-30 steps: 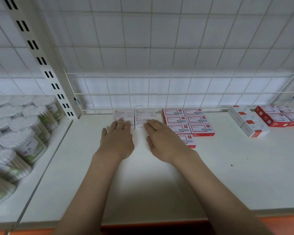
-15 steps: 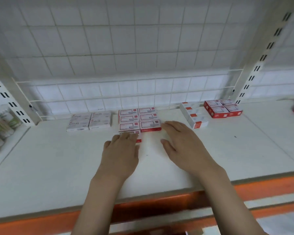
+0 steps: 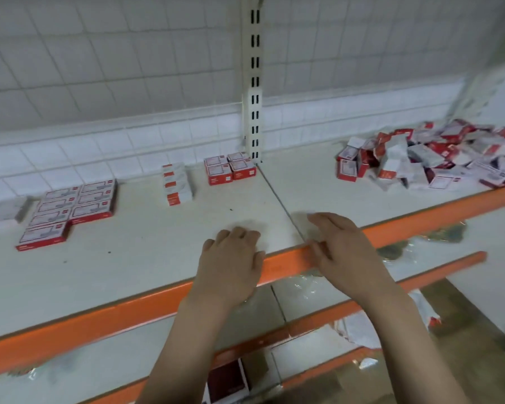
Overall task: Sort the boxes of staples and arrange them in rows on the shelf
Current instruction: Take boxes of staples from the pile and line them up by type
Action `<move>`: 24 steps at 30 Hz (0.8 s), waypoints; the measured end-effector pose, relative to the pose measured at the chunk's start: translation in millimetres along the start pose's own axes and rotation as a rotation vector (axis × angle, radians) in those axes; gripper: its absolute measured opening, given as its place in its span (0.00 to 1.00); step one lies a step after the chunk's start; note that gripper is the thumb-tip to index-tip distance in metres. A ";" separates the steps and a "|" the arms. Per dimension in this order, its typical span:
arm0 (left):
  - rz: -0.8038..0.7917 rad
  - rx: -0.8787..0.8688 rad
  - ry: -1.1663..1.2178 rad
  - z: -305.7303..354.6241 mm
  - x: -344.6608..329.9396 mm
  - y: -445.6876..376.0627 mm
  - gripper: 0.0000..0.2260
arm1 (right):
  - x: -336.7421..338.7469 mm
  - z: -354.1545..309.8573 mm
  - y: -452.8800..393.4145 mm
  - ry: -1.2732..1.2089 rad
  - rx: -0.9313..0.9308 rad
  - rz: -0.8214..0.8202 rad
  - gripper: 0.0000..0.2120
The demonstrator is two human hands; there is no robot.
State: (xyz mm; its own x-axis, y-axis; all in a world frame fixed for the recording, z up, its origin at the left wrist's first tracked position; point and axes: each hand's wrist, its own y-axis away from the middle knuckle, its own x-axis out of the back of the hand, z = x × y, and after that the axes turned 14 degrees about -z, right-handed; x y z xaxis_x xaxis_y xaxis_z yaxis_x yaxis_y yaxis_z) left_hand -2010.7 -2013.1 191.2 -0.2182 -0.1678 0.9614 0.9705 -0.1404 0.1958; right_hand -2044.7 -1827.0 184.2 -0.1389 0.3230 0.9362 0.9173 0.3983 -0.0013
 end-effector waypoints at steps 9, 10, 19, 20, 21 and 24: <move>-0.022 -0.093 -0.007 67.1 -2.4 -46.6 0.19 | 20.7 73.0 14.6 -0.061 -0.092 0.036 0.21; -0.022 -0.100 -0.007 70.8 -1.6 -54.7 0.19 | 23.1 78.7 12.2 -0.069 -0.106 0.040 0.21; -0.015 -0.208 -0.005 99.7 12.6 -139.6 0.20 | 50.4 130.4 -12.1 -0.069 -0.246 0.114 0.20; -0.009 -0.223 -0.014 103.2 15.4 -148.2 0.20 | 53.7 134.7 -14.3 -0.056 -0.261 0.122 0.20; -0.004 -0.238 -0.021 106.3 17.8 -156.3 0.20 | 56.1 138.4 -17.3 -0.043 -0.275 0.126 0.21; -0.004 -0.276 -0.030 112.3 22.4 -174.6 0.20 | 58.1 147.2 -23.9 -0.029 -0.313 0.139 0.22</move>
State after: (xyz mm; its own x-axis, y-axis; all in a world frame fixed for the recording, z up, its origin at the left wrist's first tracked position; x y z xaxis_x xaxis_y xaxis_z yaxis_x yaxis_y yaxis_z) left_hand -2173.6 -1882.7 200.2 -0.2153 -0.1381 0.9667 0.9040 -0.4026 0.1438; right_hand -2129.5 -1691.4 186.9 -0.0108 0.3816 0.9243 0.9976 0.0676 -0.0163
